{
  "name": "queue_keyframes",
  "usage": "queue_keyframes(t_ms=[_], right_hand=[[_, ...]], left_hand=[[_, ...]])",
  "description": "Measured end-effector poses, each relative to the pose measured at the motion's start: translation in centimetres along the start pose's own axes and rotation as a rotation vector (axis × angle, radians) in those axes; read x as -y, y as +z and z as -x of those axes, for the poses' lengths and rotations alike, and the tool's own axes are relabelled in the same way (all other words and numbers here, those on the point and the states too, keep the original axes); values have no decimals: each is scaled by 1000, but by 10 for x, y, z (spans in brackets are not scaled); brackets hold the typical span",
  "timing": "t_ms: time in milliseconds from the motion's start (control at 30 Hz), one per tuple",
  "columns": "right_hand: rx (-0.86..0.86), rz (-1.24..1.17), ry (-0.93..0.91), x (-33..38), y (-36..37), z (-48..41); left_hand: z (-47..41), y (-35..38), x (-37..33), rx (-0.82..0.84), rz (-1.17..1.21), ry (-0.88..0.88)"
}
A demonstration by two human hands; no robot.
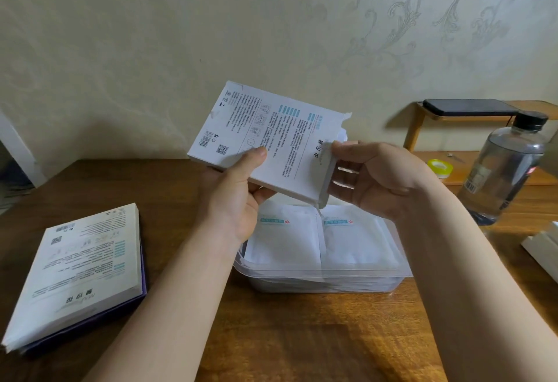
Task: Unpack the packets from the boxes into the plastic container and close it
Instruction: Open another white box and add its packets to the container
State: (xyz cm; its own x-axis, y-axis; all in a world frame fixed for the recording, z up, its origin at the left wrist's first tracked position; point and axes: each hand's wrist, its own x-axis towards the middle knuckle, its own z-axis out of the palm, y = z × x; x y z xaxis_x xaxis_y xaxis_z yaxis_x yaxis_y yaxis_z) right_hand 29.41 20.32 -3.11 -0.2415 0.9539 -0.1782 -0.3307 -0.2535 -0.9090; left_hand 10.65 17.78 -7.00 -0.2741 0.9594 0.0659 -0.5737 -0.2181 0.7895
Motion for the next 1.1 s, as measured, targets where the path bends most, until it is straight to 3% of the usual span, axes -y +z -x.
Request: queue_keyframes(t_ms=[133,400,800,1100], right_hand=[[-35,39,-48,3,-2,1],[-273,127,-231,-1,7,-2],[-145,22,-169,-9,11,-2],[-236,47,-276,-5,11,-3]], left_hand=[[0,1,-1,-39,21,-9],[1,2,0,-90,36,-31],[3,4,-1,-62,42,-60],[-3,-4,-9,-123,81,-55]])
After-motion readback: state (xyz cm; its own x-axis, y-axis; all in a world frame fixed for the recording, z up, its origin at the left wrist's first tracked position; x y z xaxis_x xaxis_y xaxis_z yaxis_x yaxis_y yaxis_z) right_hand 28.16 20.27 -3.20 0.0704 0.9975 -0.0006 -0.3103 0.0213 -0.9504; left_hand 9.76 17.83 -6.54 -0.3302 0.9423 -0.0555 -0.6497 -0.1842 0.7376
